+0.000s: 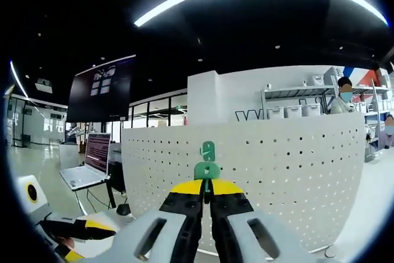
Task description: Insert the hook assembly into the mounting plate slot until the hook locks in place.
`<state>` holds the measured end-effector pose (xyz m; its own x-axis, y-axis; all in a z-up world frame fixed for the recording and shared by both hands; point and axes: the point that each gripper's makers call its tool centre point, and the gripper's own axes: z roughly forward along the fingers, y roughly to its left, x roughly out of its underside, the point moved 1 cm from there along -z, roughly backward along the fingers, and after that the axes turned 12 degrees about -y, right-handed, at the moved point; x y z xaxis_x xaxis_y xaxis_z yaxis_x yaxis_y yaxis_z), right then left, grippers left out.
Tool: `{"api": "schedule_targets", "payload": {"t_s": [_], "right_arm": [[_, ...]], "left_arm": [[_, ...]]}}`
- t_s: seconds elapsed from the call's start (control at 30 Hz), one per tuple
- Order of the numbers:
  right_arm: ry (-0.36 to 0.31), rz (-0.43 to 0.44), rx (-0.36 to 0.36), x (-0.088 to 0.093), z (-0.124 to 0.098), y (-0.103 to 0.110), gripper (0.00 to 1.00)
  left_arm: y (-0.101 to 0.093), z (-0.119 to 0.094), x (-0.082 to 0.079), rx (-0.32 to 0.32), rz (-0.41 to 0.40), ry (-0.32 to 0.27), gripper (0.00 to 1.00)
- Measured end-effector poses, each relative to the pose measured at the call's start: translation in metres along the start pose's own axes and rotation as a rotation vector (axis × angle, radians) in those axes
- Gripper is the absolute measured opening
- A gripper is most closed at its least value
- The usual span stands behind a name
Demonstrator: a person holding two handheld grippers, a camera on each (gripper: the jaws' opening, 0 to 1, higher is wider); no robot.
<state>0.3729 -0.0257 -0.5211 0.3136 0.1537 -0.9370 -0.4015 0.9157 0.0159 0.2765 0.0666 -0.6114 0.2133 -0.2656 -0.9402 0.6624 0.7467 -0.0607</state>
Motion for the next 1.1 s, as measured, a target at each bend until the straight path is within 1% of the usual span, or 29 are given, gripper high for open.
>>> {"api": "schedule_targets", "payload": {"t_s": [0.17,0.5,0.6,0.63,0.7,0.87,1.03,1.07,1.1], "right_arm": [[-0.010,0.003,0.026,0.001,0.007,-0.006,0.01],[-0.012,0.009,0.056,0.007,0.022,-0.018,0.01],[-0.014,-0.001,0.065,0.007,0.026,-0.021,0.01],[-0.012,-0.017,0.065,0.008,0.028,-0.022,0.01],[-0.012,-0.015,0.073,0.009,0.032,-0.025,0.01],[-0.022,-0.048,0.087,0.006,0.041,-0.028,0.01],[-0.023,-0.060,0.096,0.007,0.050,-0.029,0.01],[-0.027,-0.073,0.112,0.005,0.052,-0.030,0.01],[-0.024,-0.087,0.111,0.005,0.054,-0.030,0.01]], "left_arm": [[-0.001,0.001,0.001,0.006,-0.006,0.001,0.50],[-0.002,0.002,0.002,0.009,-0.025,0.002,0.50],[-0.002,0.002,0.003,0.010,-0.027,0.004,0.50],[-0.002,0.002,0.003,0.010,-0.028,0.003,0.50],[-0.002,0.002,0.003,0.012,-0.032,0.004,0.50],[-0.003,0.003,0.004,0.014,-0.036,0.005,0.49],[-0.002,0.003,0.003,0.009,-0.041,0.002,0.49],[-0.002,0.003,0.003,0.009,-0.042,0.002,0.49],[-0.002,0.003,0.003,0.010,-0.043,0.002,0.49]]}}
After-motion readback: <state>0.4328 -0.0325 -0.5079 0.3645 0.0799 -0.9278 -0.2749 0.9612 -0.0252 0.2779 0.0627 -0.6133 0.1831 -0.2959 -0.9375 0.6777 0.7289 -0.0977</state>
